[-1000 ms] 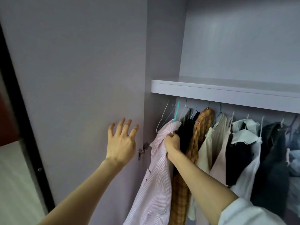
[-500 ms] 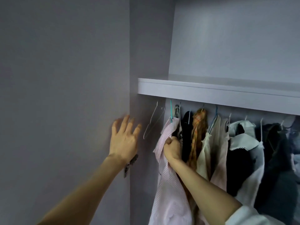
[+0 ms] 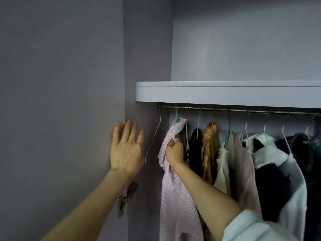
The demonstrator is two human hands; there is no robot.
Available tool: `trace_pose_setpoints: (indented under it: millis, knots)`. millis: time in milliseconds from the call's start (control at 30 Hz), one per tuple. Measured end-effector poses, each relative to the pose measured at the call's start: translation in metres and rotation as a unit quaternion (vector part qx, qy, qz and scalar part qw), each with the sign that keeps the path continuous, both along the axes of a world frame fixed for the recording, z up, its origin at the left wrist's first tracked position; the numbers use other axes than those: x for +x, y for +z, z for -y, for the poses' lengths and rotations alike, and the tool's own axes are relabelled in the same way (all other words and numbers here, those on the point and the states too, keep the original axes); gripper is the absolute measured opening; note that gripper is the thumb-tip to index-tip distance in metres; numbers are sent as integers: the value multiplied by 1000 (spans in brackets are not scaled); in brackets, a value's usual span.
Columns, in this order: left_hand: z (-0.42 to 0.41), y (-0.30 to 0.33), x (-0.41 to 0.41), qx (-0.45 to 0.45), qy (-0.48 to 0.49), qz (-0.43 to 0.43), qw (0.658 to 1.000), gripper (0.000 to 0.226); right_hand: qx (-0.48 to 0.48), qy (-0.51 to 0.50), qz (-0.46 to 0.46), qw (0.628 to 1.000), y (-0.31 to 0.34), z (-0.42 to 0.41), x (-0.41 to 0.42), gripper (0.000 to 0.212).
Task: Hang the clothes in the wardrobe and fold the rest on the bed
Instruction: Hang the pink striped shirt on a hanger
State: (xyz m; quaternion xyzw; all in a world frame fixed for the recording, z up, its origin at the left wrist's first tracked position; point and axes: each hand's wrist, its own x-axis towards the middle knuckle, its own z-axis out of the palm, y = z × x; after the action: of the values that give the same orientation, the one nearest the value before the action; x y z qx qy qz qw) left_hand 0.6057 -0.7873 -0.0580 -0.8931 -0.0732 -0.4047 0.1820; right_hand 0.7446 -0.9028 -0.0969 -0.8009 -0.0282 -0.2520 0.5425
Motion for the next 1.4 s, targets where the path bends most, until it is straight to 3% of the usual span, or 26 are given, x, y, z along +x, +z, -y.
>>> trace_pose_setpoints:
  millis: [200, 500, 600, 733, 833, 967, 1167, 1300, 1400]
  knots:
    - [-2, -1, 4, 23, 32, 0, 999, 59, 66, 20, -75, 995, -1, -15, 31, 30]
    - [-4, 4, -16, -1, -82, -2, 997, 45, 76, 69, -133, 986, -10, -10, 13, 28]
    - [-5, 7, -37, -43, -138, -22, 989, 44, 30, 93, -140, 985, -8, 2, -19, 25]
    - [-4, 3, -90, -151, -185, -74, 968, 47, -88, 122, -84, 985, -2, 26, -86, 19]
    - [-3, -8, -139, -241, -166, -103, 951, 44, -128, 222, -84, 963, -1, 35, -145, 21]
    - [-7, -30, -211, -292, -127, -136, 938, 45, -261, 420, -155, 855, -3, 31, -224, 17]
    - [-18, -82, -345, -364, -27, -152, 919, 39, -425, 568, -180, 682, -30, -6, -329, 24]
    - [-32, -109, -451, -422, 136, -112, 890, 38, -467, 681, -138, 547, -49, -47, -405, 30]
    - [-31, -115, -523, -440, 263, -55, 857, 39, -444, 744, -104, 488, -58, -80, -457, 29]
